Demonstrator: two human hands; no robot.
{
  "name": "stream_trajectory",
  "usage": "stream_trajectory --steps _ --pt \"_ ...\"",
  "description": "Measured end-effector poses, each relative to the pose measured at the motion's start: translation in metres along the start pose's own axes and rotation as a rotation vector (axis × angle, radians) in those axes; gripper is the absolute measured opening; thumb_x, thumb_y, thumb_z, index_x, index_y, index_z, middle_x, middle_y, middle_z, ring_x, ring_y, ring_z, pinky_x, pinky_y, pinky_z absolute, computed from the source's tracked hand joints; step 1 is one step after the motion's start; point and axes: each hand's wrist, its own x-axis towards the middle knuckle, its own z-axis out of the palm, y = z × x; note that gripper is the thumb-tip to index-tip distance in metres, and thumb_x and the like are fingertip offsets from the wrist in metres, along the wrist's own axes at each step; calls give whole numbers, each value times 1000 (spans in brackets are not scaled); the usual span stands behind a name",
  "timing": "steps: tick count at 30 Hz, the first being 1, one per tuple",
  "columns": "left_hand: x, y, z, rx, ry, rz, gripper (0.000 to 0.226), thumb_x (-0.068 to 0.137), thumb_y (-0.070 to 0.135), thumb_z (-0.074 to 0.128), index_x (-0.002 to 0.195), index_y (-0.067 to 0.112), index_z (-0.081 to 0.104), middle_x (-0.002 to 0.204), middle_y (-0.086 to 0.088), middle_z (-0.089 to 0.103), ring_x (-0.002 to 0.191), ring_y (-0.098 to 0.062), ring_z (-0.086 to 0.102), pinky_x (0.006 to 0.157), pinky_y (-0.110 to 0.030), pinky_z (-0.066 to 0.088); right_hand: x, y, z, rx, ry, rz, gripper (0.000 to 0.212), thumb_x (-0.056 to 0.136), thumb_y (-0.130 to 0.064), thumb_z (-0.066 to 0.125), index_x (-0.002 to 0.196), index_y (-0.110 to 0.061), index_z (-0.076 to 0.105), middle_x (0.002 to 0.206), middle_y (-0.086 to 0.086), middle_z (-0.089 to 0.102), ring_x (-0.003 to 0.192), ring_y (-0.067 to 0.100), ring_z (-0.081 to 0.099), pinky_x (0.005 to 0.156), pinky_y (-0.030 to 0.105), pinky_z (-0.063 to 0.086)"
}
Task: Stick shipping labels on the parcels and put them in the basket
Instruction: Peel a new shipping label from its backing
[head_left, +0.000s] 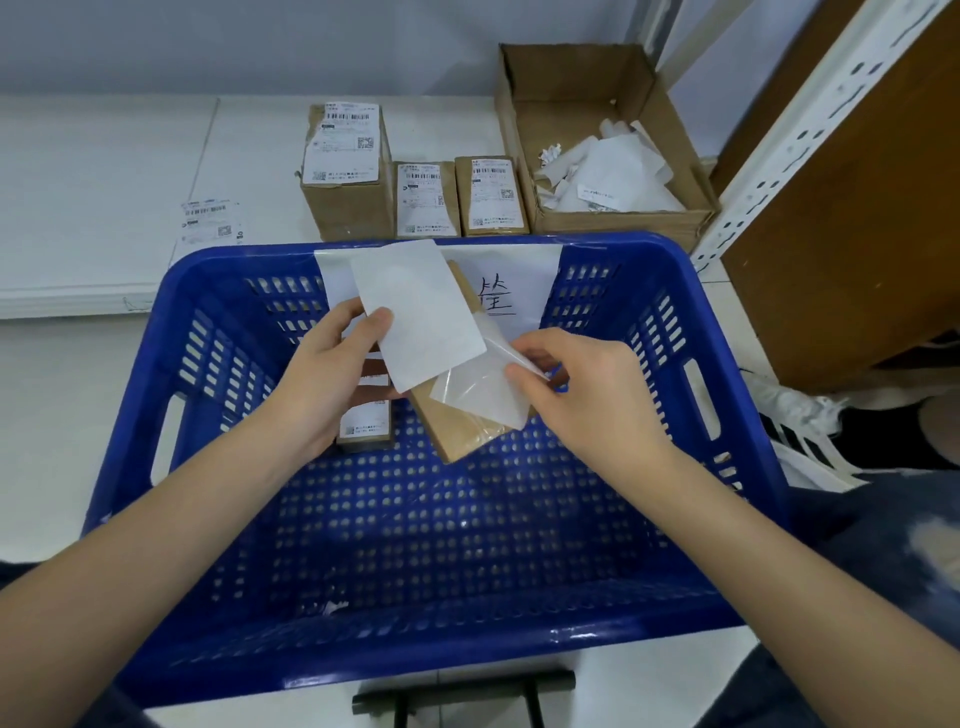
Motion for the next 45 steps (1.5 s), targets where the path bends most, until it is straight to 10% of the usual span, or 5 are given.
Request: stream_trajectory --steps 8,13,25,31,45 --pt "15 19 10 130 -97 96 33 100 30 48 132 25 53 115 2 66 100 -16 66 81 -36 57 15 -2 -41 -33 15 162 19 89 -19 64 108 -18 68 95 -8 70 85 11 65 82 36 54" --pt "33 36 37 125 -144 141 27 100 26 47 126 23 54 105 5 67 85 -7 66 59 -19 54 41 10 -74 -69 69 198 24 88 -19 64 111 -24 64 92 -10 69 87 10 64 80 39 54" --pt "90 58 75 147 -148 159 32 101 25 48 132 18 50 108 0 65 89 -16 65 59 -28 56 140 82 -94 163 161 337 24 85 -16 68 106 -26 60 100 11 66 86 30 66 78 43 57" --pt "113 54 84 108 -137 114 24 101 24 48 123 19 54 107 -4 65 92 -20 65 57 -29 58 192 109 -76 273 241 379 26 86 -12 68 107 -23 58 111 -4 55 77 9 57 71 26 58" --pt "145 54 87 15 -193 17 22 101 26 47 119 15 54 97 -4 66 76 -16 67 61 -31 58 234 182 -38 -174 167 509 35 85 -36 68 117 -27 57 117 2 62 107 20 59 89 36 50"
